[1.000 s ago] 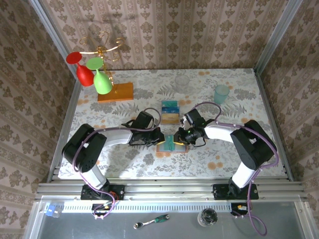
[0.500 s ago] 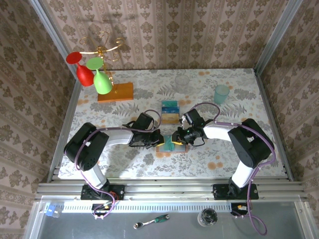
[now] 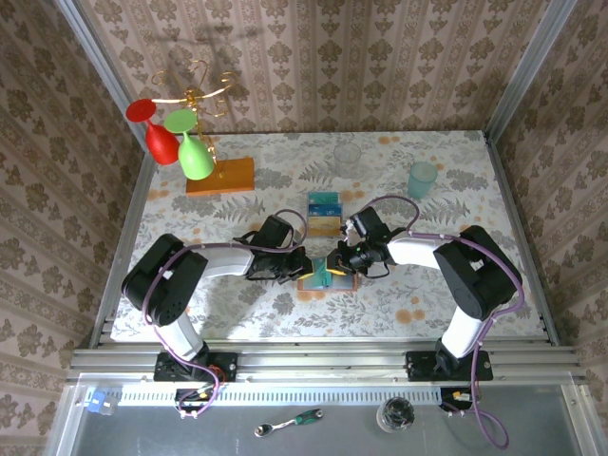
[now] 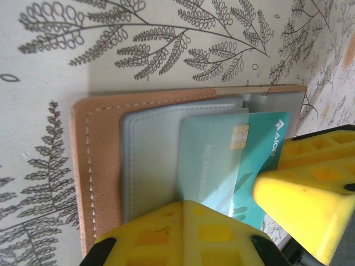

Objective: Take the credit cards out of the card holder

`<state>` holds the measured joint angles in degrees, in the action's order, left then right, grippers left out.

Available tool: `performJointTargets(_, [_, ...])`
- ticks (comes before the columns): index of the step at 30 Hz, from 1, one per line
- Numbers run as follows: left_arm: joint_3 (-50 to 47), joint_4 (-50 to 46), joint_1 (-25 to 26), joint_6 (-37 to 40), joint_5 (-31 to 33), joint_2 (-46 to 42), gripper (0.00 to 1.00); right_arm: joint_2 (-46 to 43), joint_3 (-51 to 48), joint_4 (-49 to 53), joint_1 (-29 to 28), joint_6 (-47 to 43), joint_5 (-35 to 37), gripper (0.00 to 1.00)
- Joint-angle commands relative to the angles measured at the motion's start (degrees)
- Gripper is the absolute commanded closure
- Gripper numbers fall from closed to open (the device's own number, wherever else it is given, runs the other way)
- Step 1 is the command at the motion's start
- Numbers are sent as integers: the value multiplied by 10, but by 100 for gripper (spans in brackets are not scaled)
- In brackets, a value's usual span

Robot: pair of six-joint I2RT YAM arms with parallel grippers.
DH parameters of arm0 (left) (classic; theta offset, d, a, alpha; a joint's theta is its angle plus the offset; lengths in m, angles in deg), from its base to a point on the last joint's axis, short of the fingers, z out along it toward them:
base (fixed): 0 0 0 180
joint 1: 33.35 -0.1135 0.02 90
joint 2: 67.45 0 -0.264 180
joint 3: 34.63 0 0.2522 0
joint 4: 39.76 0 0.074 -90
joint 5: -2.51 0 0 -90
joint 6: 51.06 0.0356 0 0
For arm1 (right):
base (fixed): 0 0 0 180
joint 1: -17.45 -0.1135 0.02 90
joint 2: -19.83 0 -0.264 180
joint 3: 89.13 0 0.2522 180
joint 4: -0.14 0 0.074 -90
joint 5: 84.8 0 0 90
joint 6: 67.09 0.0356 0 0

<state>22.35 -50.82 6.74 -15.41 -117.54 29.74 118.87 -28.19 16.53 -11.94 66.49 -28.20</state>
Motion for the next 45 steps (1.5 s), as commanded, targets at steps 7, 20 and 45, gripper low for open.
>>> performJointTargets(7, [-18,-9,-7,12,2,6,100,-42,1,86,11,-40,44,89])
performJointTargets(20, [-38,-5,-27,18,-5,-19,100,-80,71,210,13,-104,83,97])
performJointTargets(45, [-44,-26,-52,22,5,-90,97,52,452,506,22,-727,196,100])
